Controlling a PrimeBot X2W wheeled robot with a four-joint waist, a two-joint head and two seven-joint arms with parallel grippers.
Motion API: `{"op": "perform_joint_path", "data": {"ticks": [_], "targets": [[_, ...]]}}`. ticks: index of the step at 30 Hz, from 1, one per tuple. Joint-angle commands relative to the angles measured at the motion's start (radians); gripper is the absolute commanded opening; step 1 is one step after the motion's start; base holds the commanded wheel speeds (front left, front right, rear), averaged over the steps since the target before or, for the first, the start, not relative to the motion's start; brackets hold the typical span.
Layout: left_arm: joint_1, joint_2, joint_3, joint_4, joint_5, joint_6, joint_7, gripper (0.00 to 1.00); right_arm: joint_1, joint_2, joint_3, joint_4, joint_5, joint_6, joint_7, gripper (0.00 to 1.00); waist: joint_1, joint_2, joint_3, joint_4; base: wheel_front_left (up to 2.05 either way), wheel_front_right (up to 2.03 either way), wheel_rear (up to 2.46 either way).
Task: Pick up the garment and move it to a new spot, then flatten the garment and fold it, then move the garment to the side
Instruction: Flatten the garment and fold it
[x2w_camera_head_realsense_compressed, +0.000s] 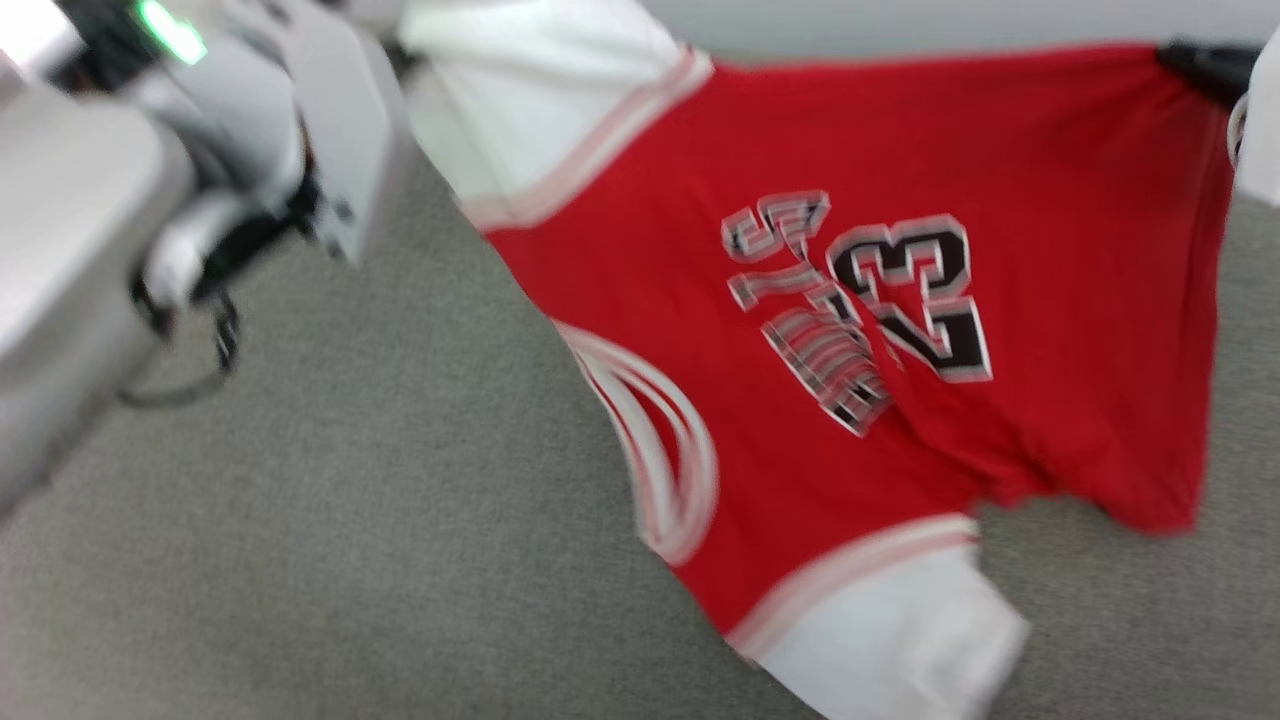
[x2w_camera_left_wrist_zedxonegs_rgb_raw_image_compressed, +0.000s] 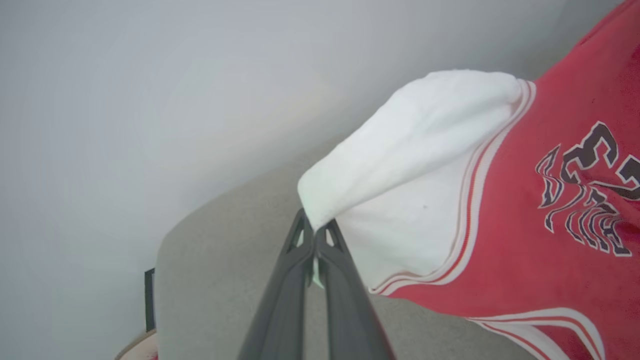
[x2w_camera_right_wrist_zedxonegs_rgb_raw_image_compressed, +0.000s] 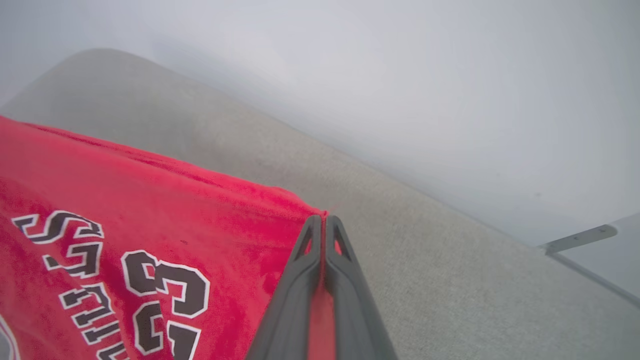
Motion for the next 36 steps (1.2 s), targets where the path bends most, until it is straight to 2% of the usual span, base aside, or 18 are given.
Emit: {"op": "perform_joint_path", "data": {"ticks": [1,9,17,27,28,31,36], "targets": [[-0.054,-0.009,0.012,0.039,0.018,-0.014,0.003,0.00,-0.024,-0.001,-0.016,-0.005,-0.007,-0.002,-0.023,0.00,0.0000,-0.0001,-0.045,-0.043,0.00,0.00,0.00],[-0.271,-0.073,0.036,0.258,0.123,-0.072,-0.072,0.00,-0.102,0.027,-0.084,-0.006,-0.030,-0.002,-0.154,0.00,0.0000,-0.0001,-0.088,-0.078,0.00,0.00,0.00],[-0.396,-0.144,0.046,0.451,0.176,-0.115,-0.174,0.00,-0.132,0.073,-0.137,0.016,0.001,-0.002,-0.192,0.00,0.0000,-0.0001,-0.102,-0.102,0.00,0.00,0.00],[-0.515,-0.204,0.046,0.646,0.224,-0.150,-0.286,0.00,-0.194,0.132,-0.194,0.082,-0.022,-0.002,-0.216,0.00,0.0000,-0.0001,-0.038,-0.139,0.00,0.00,0.00],[-0.541,-0.227,0.037,0.710,0.238,-0.158,-0.325,0.00,-0.223,0.160,-0.199,0.121,-0.051,-0.002,-0.253,0.00,0.0000,-0.0001,0.007,-0.155,0.00,0.00,0.00],[-0.574,-0.250,0.027,0.760,0.266,-0.144,-0.378,0.00,-0.255,0.188,-0.198,0.172,-0.099,-0.002,-0.328,0.00,0.0000,-0.0001,0.050,-0.165,0.00,0.00,0.00],[-0.656,-0.305,0.022,0.848,0.333,-0.073,-0.568,0.00,-0.334,0.247,-0.168,0.283,-0.268,-0.002,-0.609,0.00,0.0000,-0.0001,0.124,-0.180,0.00,0.00,0.00]]}}
